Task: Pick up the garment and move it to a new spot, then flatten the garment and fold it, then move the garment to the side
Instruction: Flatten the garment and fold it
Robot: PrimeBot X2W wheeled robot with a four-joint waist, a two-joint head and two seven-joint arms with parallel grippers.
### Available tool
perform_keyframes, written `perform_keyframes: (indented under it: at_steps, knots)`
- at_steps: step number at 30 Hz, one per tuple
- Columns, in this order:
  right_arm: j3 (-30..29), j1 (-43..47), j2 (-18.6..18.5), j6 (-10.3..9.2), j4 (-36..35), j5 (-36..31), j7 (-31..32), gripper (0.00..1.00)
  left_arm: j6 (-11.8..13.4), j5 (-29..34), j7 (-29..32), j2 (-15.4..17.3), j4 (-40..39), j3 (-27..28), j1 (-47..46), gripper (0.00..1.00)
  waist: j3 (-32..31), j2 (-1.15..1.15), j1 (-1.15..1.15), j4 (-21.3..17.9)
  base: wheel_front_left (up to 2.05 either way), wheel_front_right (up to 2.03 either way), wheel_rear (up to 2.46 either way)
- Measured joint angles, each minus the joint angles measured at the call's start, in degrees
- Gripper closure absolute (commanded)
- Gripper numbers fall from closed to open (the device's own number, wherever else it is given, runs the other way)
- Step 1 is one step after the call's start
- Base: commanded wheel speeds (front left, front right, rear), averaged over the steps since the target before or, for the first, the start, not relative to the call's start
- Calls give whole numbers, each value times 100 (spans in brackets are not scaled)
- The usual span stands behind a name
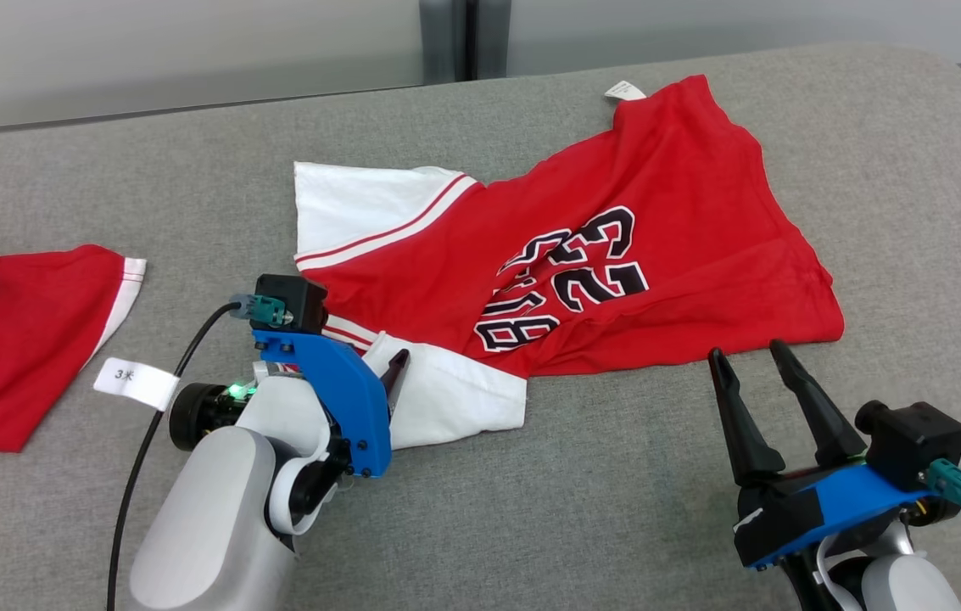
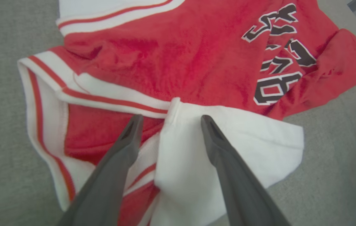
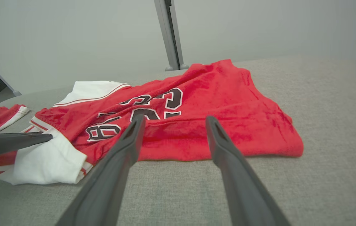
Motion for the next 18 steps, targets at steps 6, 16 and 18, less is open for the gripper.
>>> perform_keyframes:
  at_steps: [6,16,18]
  knots:
    - [78,-88,1,0,123,55,-47,0,49,-77,193,82,-107,33,-6,0,49,0,0,-91,0,0,0]
    - [103,-102,1,0,199,116,-97,0,45,-203,399,145,-162,16,-6,100,30,0,0,-182,0,0,0]
    - [91,-102,1,0,198,121,-98,0,-5,-243,297,151,-224,-10,-2,100,22,0,0,-174,0,0,0]
